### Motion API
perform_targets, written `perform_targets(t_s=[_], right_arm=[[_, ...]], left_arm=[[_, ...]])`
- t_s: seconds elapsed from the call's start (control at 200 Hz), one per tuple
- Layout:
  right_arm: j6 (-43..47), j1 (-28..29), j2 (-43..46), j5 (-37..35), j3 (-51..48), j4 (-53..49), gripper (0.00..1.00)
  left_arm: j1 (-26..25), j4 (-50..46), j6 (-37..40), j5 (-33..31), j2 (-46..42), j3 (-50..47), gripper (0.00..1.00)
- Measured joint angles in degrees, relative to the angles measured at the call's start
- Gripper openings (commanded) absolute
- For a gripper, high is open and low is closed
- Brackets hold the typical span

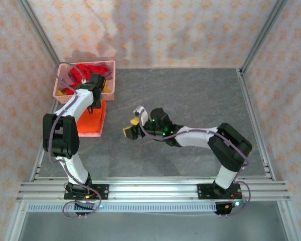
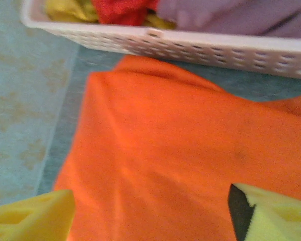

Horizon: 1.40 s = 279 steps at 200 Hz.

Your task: Fold and stack the t-shirts

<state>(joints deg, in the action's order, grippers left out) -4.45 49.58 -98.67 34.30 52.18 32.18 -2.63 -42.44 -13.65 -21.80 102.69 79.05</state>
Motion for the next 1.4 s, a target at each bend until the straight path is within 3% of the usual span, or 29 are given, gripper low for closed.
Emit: perform_targets(t_s=[0.095,0.35,0.58,0.776,0.961,1.181,1.396], right_arm=[[-0.15,0.00,-0.46,0.02,0.00,0.00,0.76],[-0.87,0.00,-1.16,0.07,0.00,0.00,0.76],[-0.90,0.00,-1.16,0.07,0.00,0.00,0.76],[-0.90,0.00,-1.14,0.04,0.00,0.02,0.76],[-0.90,-0.07,-0.90,-0.42,-0.02,0.00,0.76],[-0.85,-2.62,3.54,-3.56,-2.56,-0.04,0.76],[0.35,-9.09,12.92,-12.52,-8.22,-1.53,0.82]], left_arm=[[0.00,0.74,-2.36,4.94,0.00,-2.23,0.53],[0.00,1.36,-6.62,12.09,3.15,-2.21,0.54],[1.11,3.08,-7.96,18.29,6.32,-2.62,0.63],[1.79,4.74,-7.89,21.40,5.01,-3.17,0.79],[1.79,7.30,-6.82,21.75,-2.78,-6.36,1.00],[1.79,15.91,-4.55,19.87,-18.21,-15.91,1.00],[0.63,28.13,-3.19,19.41,-30.86,-28.57,1.00]])
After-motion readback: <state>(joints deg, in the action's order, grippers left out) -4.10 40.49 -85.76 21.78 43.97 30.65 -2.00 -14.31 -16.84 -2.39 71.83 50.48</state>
